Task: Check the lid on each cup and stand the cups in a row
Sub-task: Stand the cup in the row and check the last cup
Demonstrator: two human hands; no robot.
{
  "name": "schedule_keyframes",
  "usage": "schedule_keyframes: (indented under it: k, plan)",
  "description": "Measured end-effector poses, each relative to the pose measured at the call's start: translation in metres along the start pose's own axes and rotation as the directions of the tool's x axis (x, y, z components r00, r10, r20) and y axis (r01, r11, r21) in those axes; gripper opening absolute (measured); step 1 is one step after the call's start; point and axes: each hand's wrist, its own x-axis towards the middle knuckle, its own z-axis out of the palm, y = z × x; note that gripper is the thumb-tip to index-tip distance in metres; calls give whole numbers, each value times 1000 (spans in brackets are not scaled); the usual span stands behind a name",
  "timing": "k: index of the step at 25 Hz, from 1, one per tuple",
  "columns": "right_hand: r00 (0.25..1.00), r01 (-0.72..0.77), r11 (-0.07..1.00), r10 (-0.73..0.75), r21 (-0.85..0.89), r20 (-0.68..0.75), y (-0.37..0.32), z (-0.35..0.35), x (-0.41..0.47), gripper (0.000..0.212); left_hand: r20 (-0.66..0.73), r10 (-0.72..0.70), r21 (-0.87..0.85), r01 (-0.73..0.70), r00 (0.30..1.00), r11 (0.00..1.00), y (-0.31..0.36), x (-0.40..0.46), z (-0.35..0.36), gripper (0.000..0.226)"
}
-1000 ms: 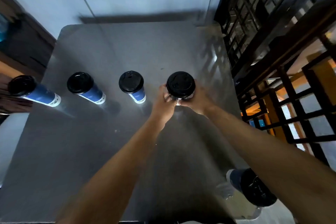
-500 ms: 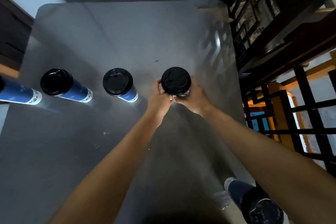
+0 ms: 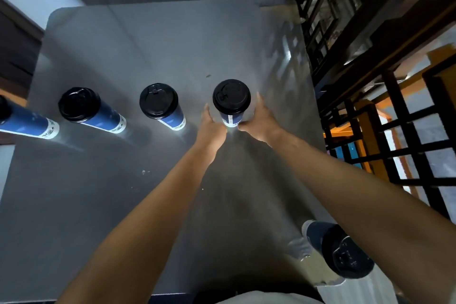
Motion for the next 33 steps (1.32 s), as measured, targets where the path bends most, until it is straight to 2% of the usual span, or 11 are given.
schedule_keyframes:
  k: [2, 4, 7, 9, 13, 16, 19, 22, 25, 30, 33]
  plan:
    - [997, -83, 996, 83, -24, 1, 4, -10, -18, 113, -33, -8, 27, 9, 999, 1000, -9, -13, -9, 89]
    - [995, -98, 994, 97, -54, -14, 7, -22, -44, 109, -41, 10, 60, -8, 999, 998, -19, -36, -17, 81]
    - [993, -88, 991, 79, -98, -93, 7, -37, -89, 89, -76, 79, 182, -64, 994, 981, -41, -73, -30, 71]
    - [984, -61, 985, 33, -161, -172, 13, -47, -127, 74, -44, 140, 167, -131, 989, 977, -62, -98, -32, 68]
    - [956, 29, 984, -79, -176, -282, 43, -65, -207, 54, 162, 229, 156, -254, 960, 954, -97, -152, -9, 64]
    - [926, 62, 991, -102, -118, -364, 72, -76, -261, 38, 375, 341, 200, -434, 862, 878, -120, -189, 11, 76]
    - [891, 73, 994, -100, -76, -444, 103, -83, -289, 7, 477, 402, 240, -556, 782, 796, -139, -215, 30, 92]
    - [878, 89, 995, -104, -54, -466, 132, -88, -301, 12, 591, 415, 233, -639, 691, 733, -146, -227, 51, 104]
    - [922, 112, 993, -95, 24, -377, 162, -94, -309, 17, 649, 404, 284, -698, 645, 658, -153, -229, 81, 106]
    - [982, 151, 982, -136, 109, -134, 188, -111, -316, 41, 505, 480, 229, -648, 717, 727, -162, -243, 121, 82]
    - [975, 213, 969, -203, 122, -86, 188, -115, -315, 43, 390, 505, 192, -605, 770, 773, -160, -258, 131, 70]
